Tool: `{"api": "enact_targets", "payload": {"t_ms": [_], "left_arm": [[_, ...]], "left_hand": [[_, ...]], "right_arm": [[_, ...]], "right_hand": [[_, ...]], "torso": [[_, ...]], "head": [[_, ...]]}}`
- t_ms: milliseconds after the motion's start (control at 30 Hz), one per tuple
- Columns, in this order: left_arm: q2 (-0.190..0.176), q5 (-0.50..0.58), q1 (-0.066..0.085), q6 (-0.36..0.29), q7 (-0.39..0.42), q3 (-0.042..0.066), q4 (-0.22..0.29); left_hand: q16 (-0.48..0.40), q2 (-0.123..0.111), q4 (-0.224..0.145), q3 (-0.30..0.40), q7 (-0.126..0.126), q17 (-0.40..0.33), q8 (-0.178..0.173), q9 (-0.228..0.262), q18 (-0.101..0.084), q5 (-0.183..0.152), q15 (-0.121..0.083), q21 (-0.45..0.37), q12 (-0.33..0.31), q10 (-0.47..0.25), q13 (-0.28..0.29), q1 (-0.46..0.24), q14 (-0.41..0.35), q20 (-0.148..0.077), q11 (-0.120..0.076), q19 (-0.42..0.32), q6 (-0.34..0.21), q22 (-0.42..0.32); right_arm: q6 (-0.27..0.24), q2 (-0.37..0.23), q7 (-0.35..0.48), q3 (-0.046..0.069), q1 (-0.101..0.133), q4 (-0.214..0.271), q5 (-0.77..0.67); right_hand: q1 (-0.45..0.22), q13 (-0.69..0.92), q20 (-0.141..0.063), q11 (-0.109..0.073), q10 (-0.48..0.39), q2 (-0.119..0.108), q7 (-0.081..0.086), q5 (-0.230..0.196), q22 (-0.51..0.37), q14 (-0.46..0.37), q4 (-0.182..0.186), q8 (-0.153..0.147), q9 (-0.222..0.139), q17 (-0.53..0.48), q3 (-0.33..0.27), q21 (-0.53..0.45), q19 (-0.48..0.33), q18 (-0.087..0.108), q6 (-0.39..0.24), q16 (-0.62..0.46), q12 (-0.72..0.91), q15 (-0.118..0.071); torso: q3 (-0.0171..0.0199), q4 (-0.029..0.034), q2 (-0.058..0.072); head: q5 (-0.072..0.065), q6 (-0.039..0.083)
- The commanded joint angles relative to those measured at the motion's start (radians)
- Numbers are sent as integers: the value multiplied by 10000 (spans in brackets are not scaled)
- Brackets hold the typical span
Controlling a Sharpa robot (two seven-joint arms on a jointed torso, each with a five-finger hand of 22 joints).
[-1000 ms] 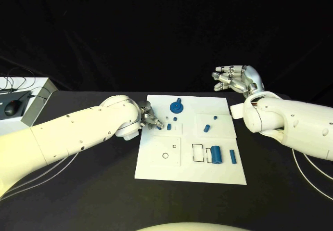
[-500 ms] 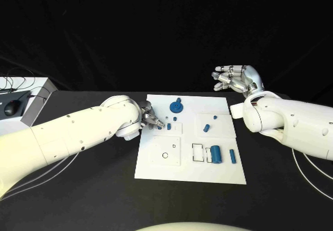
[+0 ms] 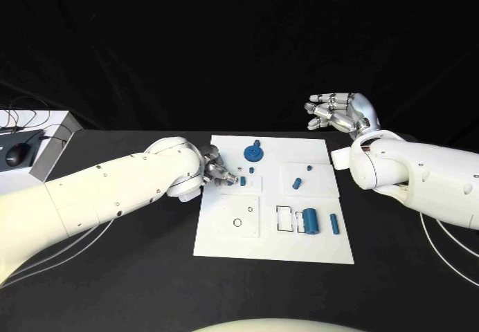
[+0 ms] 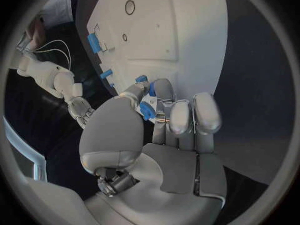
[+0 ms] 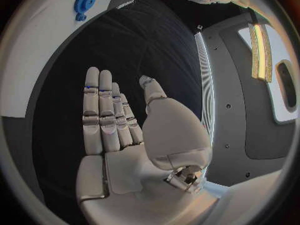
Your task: Assemble the parts on the task board
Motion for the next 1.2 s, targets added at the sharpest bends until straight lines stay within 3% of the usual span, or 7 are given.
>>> {"api": "enact_targets", "payload": {"t_ms": [33,367,1200], "left_arm": [[18,18,-62,199,52,-38,22],[-20,-111,-62,181,29,-31,22],[-93,-49,-28,978,50,-20,-111]], "left_hand": [[7,202,-670,1108,64,-23,42,64,-111,54,12,13,-5,1,-18,271,36,-25,33,7,-82,514],[-14,260,-1030,1594,93,-76,120,173,-93,19,42,20,7,-13,-56,48,37,19,55,-9,-152,521],[3,145,-1118,1720,103,-72,122,173,-79,14,76,25,54,-13,-134,99,33,88,78,-44,-124,530]], "right_arm": [[133,0,96,4,0,4,-11],[143,5,101,4,-1,-8,-13],[150,5,107,3,-2,-14,-14]], "right_hand": [[84,-13,-11,-1,-40,-1,37,64,-11,-61,-57,2,-13,-13,17,32,-49,118,-54,-39,-24,-15],[71,-13,-9,-3,-35,5,38,81,-20,-60,-76,2,-12,-17,29,46,-59,117,-53,-37,-35,-15],[55,-13,-8,-1,-38,4,40,81,-30,-60,-79,1,-12,-18,24,59,-68,116,-56,-36,-39,-14]], "torso": [[-4,3,-2],[-3,1,0],[-3,8,2]], "head": [[-2,4],[-9,4],[-34,-33]]}}
